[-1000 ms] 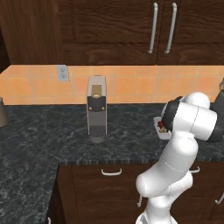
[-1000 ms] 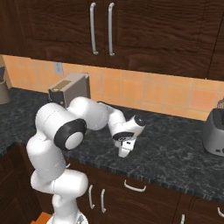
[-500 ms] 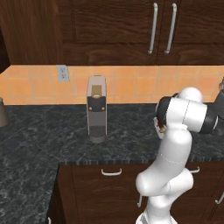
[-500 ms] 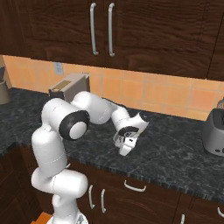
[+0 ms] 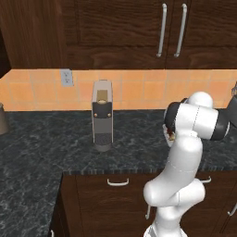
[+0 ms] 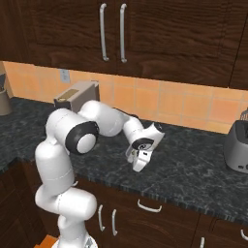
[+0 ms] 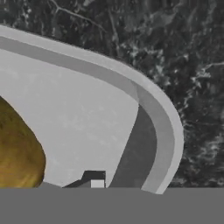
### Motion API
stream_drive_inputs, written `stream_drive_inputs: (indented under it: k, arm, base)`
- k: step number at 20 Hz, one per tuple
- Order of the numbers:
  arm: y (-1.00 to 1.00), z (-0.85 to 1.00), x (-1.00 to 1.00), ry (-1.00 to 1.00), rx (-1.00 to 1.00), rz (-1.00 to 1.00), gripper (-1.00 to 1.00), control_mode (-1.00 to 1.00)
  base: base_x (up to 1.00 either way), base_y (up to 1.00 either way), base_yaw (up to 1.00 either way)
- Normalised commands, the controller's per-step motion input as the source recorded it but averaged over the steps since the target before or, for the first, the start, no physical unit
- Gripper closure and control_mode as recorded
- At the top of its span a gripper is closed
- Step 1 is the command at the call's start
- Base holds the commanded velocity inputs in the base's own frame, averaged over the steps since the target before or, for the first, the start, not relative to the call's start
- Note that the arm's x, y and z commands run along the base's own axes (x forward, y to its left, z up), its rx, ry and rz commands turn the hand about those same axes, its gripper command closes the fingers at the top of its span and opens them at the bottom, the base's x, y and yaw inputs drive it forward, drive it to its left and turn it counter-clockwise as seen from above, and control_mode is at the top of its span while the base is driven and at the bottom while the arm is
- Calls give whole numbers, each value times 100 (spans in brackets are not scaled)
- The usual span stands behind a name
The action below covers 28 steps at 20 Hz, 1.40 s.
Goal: Take the meat container that has the steak and place it on the second highest rack of the freezer. Then take the vegetable container that has the cucumber and bell pepper and place it on the highest rack of the freezer.
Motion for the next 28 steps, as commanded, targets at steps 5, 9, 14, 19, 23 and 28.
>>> stream_drive_inputs:
  k: [5, 9, 14, 19, 23, 28]
  arm:
    - [4, 29, -53, -26, 0, 0, 100, -100]
    - [11, 43, -50, -32, -2, 0, 100, -100]
    - [2, 76, -68, -12, -2, 0, 100, -100]
    - [15, 96, -75, -1, 0, 0, 100, -100]
    - [29, 92, -74, 0, 0, 0, 100, -100]
    - [40, 53, -62, -2, -1, 0, 100, -100]
  base:
    - [0, 0, 0]
    - [0, 0, 0]
    - [0, 0, 0]
    - [0, 0, 0]
    - [0, 0, 0]
    - [0, 0, 0]
